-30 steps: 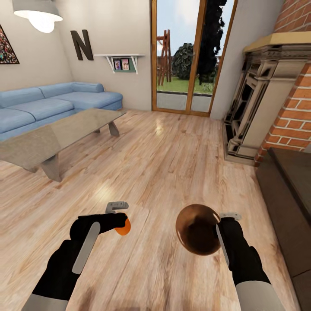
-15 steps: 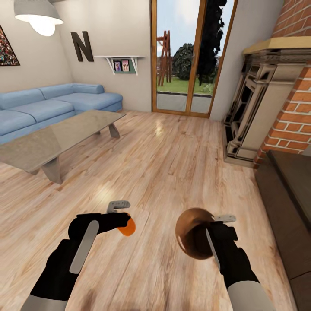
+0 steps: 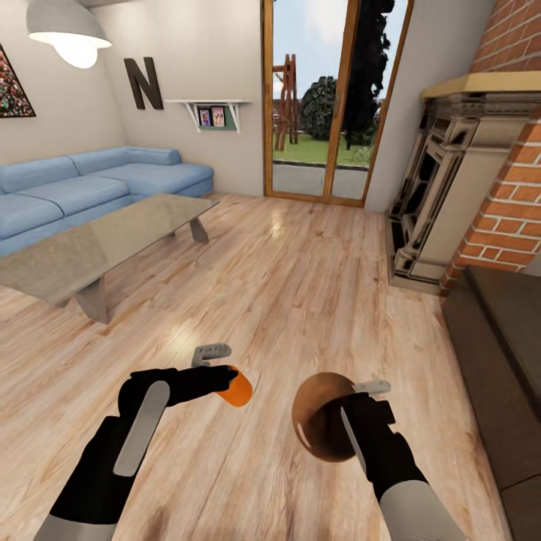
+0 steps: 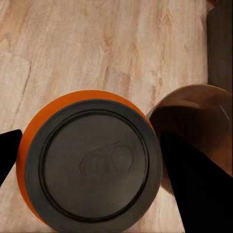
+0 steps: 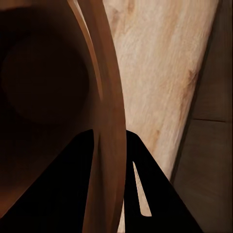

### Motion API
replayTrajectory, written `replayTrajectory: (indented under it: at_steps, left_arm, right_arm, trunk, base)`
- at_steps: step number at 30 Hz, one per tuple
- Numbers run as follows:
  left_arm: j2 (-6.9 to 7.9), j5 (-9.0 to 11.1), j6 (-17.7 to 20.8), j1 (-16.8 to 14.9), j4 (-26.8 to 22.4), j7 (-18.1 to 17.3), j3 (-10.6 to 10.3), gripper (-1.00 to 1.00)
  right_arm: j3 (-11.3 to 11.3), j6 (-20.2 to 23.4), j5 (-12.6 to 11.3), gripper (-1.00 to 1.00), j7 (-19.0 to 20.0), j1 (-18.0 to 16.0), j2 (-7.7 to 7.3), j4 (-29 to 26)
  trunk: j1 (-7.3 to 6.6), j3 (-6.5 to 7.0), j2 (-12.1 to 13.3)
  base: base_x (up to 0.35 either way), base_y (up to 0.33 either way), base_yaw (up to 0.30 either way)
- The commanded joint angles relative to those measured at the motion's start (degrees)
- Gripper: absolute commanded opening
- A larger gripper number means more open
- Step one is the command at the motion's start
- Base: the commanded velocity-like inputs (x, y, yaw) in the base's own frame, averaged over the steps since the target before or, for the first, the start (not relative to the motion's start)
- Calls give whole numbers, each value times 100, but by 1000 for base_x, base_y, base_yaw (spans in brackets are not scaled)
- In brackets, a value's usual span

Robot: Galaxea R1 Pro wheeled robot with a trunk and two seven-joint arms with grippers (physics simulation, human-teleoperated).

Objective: Put the three can of soda from the living room inside the tash can in the kitchen.

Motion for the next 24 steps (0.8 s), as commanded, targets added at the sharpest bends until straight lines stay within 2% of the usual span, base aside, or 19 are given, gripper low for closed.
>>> replayTrajectory:
  at_steps: [1,8,24]
  left_arm:
    - [0,4,1,1,-13,-2,1,-100]
    - [1,64,1,1,-86,-185,18,-100]
    - [-7,77,1,1,-146,-938,25,-100]
  right_arm:
    - [4,-26,26,-100,-37,-11,8,34]
    - [32,-109,21,-100,-324,-39,103,182]
    - [83,-131,20,-100,-393,-45,191,256]
  trunk:
    - [-23,19,41]
    - [-177,145,322]
    - [-528,432,964]
  base:
    - [0,0,0]
    - [0,0,0]
    - [0,0,0]
